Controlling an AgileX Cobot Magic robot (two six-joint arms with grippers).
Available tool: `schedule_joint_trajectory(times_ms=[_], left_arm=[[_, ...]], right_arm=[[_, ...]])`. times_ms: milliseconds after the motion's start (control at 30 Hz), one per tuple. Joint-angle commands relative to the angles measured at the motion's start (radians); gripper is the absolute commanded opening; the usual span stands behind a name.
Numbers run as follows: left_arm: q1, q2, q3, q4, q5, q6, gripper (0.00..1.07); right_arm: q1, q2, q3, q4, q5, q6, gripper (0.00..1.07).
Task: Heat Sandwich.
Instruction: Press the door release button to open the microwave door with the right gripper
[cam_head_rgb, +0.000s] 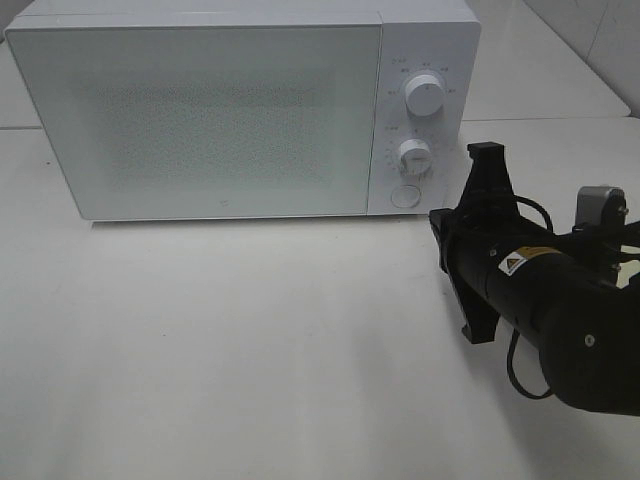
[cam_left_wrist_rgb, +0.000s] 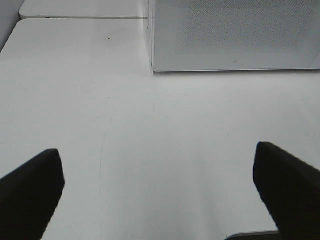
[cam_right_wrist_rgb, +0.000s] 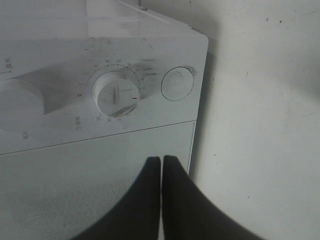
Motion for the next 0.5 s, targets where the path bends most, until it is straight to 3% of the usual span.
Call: schedule_joint_trajectory(times_ms=[33, 300, 500], left_arm=[[0.005, -0.025, 0.004, -0.007, -0.009, 0.0, 0.97], [0.005, -0.025, 0.004, -0.007, -0.009, 0.0, 0.97], [0.005, -0.025, 0.004, -0.007, -0.009, 0.0, 0.97]], right_arm=[[0.001, 0.003, -0.009, -0.027, 0.004, 0.006, 0.0], [0.0, 0.003, -0.009, -0.019, 0.026, 0.002, 0.0], [-0.051, 0.06, -0.034, -0.051, 0.036, -0.002, 0.0]])
